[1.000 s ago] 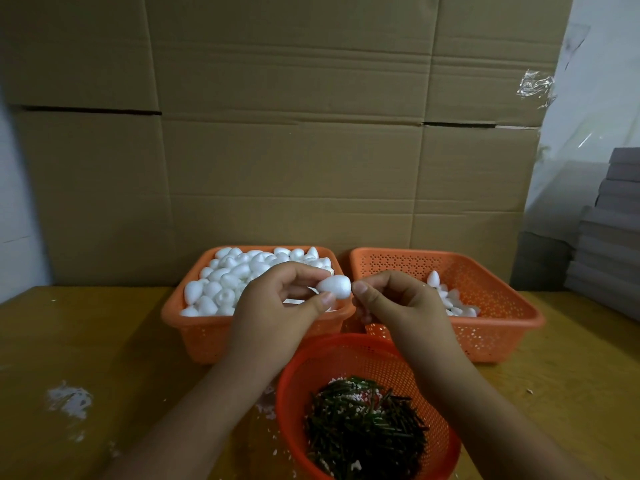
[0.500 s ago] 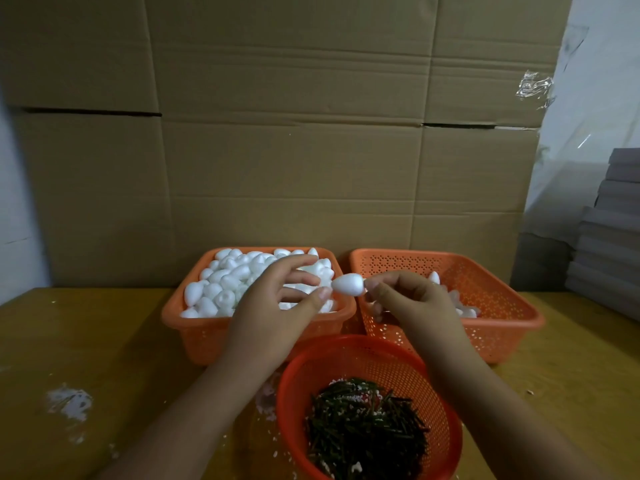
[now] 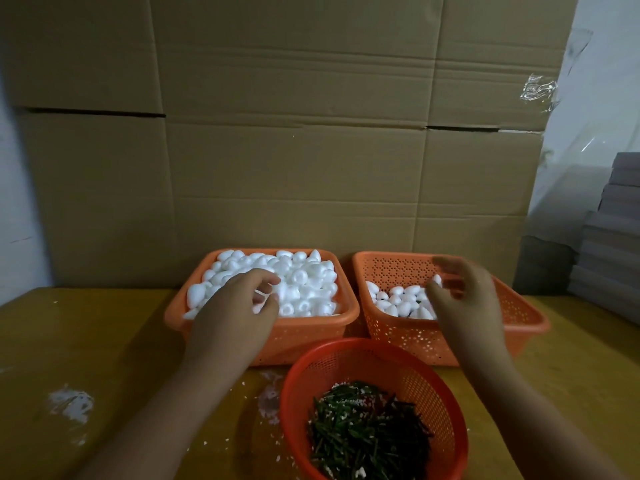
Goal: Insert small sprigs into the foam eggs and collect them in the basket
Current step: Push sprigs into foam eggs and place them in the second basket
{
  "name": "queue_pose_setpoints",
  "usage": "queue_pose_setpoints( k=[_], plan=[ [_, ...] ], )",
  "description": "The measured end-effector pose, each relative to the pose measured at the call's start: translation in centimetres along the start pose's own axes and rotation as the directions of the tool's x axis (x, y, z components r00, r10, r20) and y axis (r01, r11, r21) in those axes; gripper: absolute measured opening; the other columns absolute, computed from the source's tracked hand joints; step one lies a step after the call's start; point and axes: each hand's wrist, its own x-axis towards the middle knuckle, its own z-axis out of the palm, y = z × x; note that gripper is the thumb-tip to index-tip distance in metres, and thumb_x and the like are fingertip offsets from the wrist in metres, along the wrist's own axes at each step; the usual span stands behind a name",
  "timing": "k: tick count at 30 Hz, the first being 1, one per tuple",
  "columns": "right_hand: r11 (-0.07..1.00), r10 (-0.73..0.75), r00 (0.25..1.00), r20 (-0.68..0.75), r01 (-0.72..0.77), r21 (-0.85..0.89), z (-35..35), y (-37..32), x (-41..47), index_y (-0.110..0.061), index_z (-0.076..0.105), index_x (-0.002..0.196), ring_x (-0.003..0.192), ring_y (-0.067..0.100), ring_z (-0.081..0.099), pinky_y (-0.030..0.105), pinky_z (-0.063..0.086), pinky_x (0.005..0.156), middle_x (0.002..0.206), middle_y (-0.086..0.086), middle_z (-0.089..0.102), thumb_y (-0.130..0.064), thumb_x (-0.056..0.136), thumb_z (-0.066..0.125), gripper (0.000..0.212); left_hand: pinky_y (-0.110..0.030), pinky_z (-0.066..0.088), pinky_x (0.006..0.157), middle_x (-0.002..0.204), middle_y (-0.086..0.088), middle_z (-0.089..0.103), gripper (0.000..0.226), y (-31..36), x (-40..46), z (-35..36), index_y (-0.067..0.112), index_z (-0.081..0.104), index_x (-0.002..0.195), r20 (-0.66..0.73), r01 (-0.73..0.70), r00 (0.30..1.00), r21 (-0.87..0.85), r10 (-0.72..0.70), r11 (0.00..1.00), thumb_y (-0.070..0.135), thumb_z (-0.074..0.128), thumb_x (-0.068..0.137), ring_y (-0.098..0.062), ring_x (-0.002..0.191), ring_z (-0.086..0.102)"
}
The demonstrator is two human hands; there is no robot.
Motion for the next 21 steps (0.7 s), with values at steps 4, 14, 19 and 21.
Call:
queue_pose_setpoints(
  k=[4,14,19,21],
  plan=[
    [0.988,-0.143,0.885,0.443,0.153,0.014,1.2,-2.7,-2.5,-0.036,0.067,0.088,0.059,0.001,0.058,0.018,0.045,0.054,0.078,-0.013,0.068,-0.020,0.091,0.058,0.018,-0.035,0.045,0.087,0.112,0.010,0.064,0.020,-0.7,0.0,-0.1,0.029,0.070,0.107,0.031,-0.139,0.990,0.271,0.136,0.953,0.024,0.061,0.090,-0.014,0.108,0.056],
    [0.843,-0.142,0.343,0.928,0.533,-0.068,2.6,-4.1,-6.6,-0.035,0.064,0.113,0.101,-0.001,0.057,0.022,0.047,0.089,0.113,-0.018,0.064,-0.038,0.086,0.063,0.027,-0.041,0.034,0.106,0.149,-0.001,0.041,0.045,-1.2,0.2,-0.6,0.028,0.052,0.136,0.009,-0.052,0.999,0.451,0.053,0.891,0.029,0.058,0.092,-0.022,0.139,0.034],
    [0.848,-0.139,0.357,0.924,0.525,-0.076,3.1,-3.8,-6.8,-0.033,0.065,0.110,0.103,0.002,0.057,0.025,0.048,0.090,0.114,-0.016,0.064,-0.039,0.085,0.063,0.026,-0.033,0.041,0.091,0.137,0.010,0.056,0.037,-1.2,0.2,-0.5,0.034,0.054,0.134,0.094,0.001,0.994,0.457,-0.049,0.889,0.037,0.043,0.099,-0.022,0.115,0.053],
    [0.850,-0.138,0.358,0.924,0.522,-0.075,3.1,-3.7,-6.8,-0.033,0.064,0.110,0.103,0.002,0.057,0.025,0.048,0.090,0.114,-0.017,0.063,-0.041,0.084,0.063,0.027,-0.031,0.041,0.080,0.126,0.011,0.061,0.031,-1.3,0.2,-0.5,0.037,0.058,0.125,0.088,-0.015,0.996,0.485,-0.031,0.875,0.039,0.041,0.099,-0.019,0.095,0.051]
  ],
)
